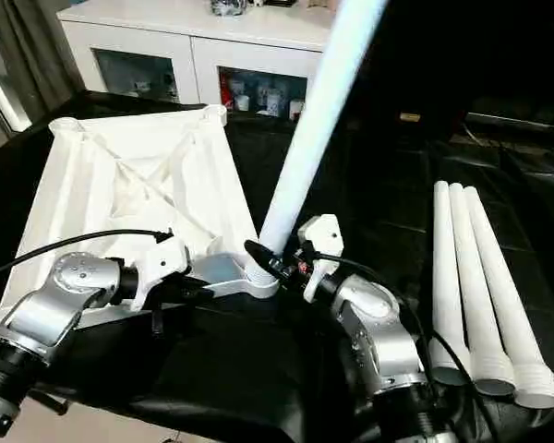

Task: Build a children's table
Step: Pick table leg

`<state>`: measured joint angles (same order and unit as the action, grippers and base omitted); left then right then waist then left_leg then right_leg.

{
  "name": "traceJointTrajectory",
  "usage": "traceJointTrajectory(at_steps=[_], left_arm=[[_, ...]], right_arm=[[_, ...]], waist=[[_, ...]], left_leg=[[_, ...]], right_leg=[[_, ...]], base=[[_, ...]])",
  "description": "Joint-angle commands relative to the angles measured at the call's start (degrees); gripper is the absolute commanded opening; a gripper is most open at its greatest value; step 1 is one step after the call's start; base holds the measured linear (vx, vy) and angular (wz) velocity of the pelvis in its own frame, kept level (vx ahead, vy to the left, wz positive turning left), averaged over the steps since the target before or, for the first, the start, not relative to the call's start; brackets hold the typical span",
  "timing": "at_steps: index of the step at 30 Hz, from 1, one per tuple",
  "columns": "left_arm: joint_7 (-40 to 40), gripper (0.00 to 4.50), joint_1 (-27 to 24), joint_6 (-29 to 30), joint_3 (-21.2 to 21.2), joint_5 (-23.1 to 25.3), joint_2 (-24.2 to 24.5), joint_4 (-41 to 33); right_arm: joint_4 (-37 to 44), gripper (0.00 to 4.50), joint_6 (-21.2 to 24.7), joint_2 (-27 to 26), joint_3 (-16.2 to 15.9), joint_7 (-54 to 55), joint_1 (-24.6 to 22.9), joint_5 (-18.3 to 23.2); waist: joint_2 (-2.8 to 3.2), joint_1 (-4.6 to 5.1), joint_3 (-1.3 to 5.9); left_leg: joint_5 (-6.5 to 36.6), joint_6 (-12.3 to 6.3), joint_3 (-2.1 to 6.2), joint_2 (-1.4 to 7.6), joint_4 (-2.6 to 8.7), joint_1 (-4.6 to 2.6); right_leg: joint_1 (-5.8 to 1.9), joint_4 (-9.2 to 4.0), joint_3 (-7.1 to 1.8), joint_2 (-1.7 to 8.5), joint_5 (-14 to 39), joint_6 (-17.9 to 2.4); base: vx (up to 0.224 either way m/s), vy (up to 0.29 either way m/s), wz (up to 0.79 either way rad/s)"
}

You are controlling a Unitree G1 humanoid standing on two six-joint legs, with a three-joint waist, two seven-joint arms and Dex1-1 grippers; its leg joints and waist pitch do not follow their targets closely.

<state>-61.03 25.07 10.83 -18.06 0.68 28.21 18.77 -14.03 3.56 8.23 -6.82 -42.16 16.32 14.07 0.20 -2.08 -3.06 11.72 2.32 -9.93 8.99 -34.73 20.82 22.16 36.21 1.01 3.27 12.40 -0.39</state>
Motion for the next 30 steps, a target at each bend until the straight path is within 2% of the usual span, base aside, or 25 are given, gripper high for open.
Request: traceJointTrajectory(at_steps=[1, 2, 3, 4, 5, 7, 8, 16, 17, 19, 21, 22, 23, 24, 30], left_arm=[[1.65, 0.0, 0.03, -0.7, 1.55, 0.29, 0.72, -0.56], [1.61, 0.0, -0.13, -0.69, 1.55, 0.27, 0.8, -0.73], [1.61, 0.0, -0.16, -0.7, 1.54, 0.27, 0.82, -0.76], [1.6, 0.0, -0.24, -0.74, 1.52, 0.28, 0.88, -0.83], [1.55, 0.0, -0.35, -0.7, 1.48, 0.28, 0.96, -0.98], [1.48, 0.0, -0.58, -0.69, 1.41, 0.25, 1.11, -1.25], [1.22, 0.0, -0.8, -0.75, 1.32, 0.15, 1.25, -1.53], [-0.58, 0.0, -0.7, -1.79, 0.72, -0.7, 1.23, -1.77], [-0.77, 0.0, -0.36, -2.03, 0.59, -0.74, 1.07, -1.49], [-1.3, 0.0, 0.24, -2.53, 0.38, -0.86, 0.84, -0.98], [-2.32, 0.0, 0.78, -3.44, 0.16, -1.23, 0.67, -0.54], [-2.7, 0.0, 0.82, -3.85, 0.12, -1.45, 0.6, -0.55], [-2.78, 0.0, 0.83, -3.94, 0.11, -1.49, 0.59, -0.55], [-3.54, 0.0, 1.14, -4.72, -0.13, -1.62, 0.57, -0.28], [-8.2, 0.0, 2.71, -8.55, -1.43, -1.65, 1.25, 1.72]], right_arm=[[-0.81, 1.88, 2.57, 0.42, -3.59, -2.7, 0.33, -1.03], [-1.04, 1.88, 3.15, 0.6, -3.96, -3.24, 0.72, -1.08], [-1.13, 1.88, 3.31, 0.65, -4.07, -3.47, 0.85, -1.1], [-1.33, 1.88, 3.65, 0.75, -4.3, -3.96, 1.12, -1.16], [-1.91, 1.88, 4.2, 1.07, -4.89, -5.09, 1.74, -1.41], [-2.72, 1.88, 4.8, 1.47, -5.63, -6.46, 2.53, -1.66], [-4.12, 1.88, 6.06, 1.96, -6.2, -7.92, 3.7, -1.54], [-9.78, 1.88, 6.63, 3.49, -6.49, -11.58, 7.33, -2.7], [-10.37, 1.88, 6.72, 3.8, -6.29, -12.32, 7.5, -2.5], [-11.17, 1.88, 6.64, 4.36, -6.04, -13.71, 7.46, -2.11], [-11.85, 1.88, 6.17, 4.92, -5.9, -14.93, 7.21, -1.85], [-11.92, 1.88, 6.06, 5.05, -5.83, -15.17, 7.08, -1.73], [-11.94, 1.88, 6.03, 5.07, -5.81, -15.23, 7.06, -1.69], [-11.99, 1.88, 5.87, 5.49, -5.83, -16.65, 6.5, -1.17], [-13.73, 1.88, 3.85, 6.74, -6.29, -21.33, 5.46, -1.1]], waist=[[-0.38, -0.31, 3.03], [-0.97, -0.2, 2.99], [-0.63, -0.33, 3.02], [-0.69, -0.29, 3.01], [-1.06, -0.21, 3.01], [-0.97, -0.28, 2.98], [-1.17, -0.17, 3.02], [-0.83, 0.02, 3.05], [-0.63, -0.04, 3.02], [-0.78, 0.01, 3.05], [-0.69, -0.06, 3.16], [-0.45, -0.09, 3.14], [-0.52, -0.1, 3.16], [-0.23, -0.14, 3.1], [-0.19, -0.31, 2.99]], left_leg=[[10.9, -1.38, 1.44, 3.77, 4.8, -0.28], [11.16, -1.51, 1.34, 3.79, 4.77, -0.31], [10.88, -1.43, 1.44, 3.82, 4.8, -0.33], [10.73, -1.45, 1.4, 3.85, 4.78, -0.34], [10.58, -1.57, 1.38, 3.83, 4.76, -0.26], [10.29, -1.68, 1.41, 3.88, 4.79, -0.26], [9.79, -1.9, 1.37, 3.81, 4.72, -0.23], [10.44, -1.59, 1.32, 3.86, 4.68, -0.38], [10.52, -1.49, 1.33, 3.87, 4.69, -0.38], [10.62, -1.45, 1.32, 3.89, 4.72, -0.38], [10.23, -1.6, 1.28, 3.86, 4.62, -0.46], [10.39, -1.59, 1.24, 3.8, 4.64, -0.48], [10.49, -1.55, 1.28, 3.85, 4.65, -0.48], [11.14, -1.4, 1.35, 3.89, 4.74, -0.55], [14.47, -0.67, 1.38, 3.97, 4.99, -0.92]], right_leg=[[-2.07, -4.78, -2.43, 4.83, 11.16, -13.12], [-2.0, -4.95, -2.46, 4.8, 12.09, -12.79], [-1.98, -4.88, -2.48, 4.93, 12.61, -12.6], [-1.92, -4.91, -2.51, 4.92, 12.45, -12.56], [-1.97, -4.88, -2.49, 4.86, 12.19, -12.57], [-1.93, -4.81, -2.46, 4.93, 12.08, -12.56], [-1.95, -4.74, -2.44, 4.9, 11.55, -12.79], [-1.84, -4.84, -2.48, 4.85, 11.36, -13.39], [-1.87, -4.84, -2.51, 4.86, 11.17, -13.48], [-1.9, -4.84, -2.49, 4.81, 10.91, -13.5], [-1.98, -4.74, -2.48, 4.78, 9.03, -14.09], [-2.0, -4.8, -2.51, 4.71, 8.49, -14.23], [-2.06, -4.71, -2.5, 4.77, 8.21, -14.36], [-2.03, -4.73, -2.49, 4.79, 8.6, -14.51], [-1.84, -5.18, -2.58, 4.79, 11.9, -14.31]], base=[[0.0, 0.0, 0.0], [0.0, 0.0, 0.0], [0.0, 0.0, 0.0], [0.0, 0.0, 0.0], [0.0, 0.0, 0.0], [0.0, 0.0, 0.0], [0.0, 0.0, 0.0], [0.0, 0.0, 0.0], [0.0, 0.0, 0.0], [0.0, 0.0, 0.0], [0.0, 0.0, 0.0], [0.0, 0.0, 0.0], [0.0, 0.0, 0.0], [0.0, 0.0, 0.0], [0.0, 0.0, 0.0]])
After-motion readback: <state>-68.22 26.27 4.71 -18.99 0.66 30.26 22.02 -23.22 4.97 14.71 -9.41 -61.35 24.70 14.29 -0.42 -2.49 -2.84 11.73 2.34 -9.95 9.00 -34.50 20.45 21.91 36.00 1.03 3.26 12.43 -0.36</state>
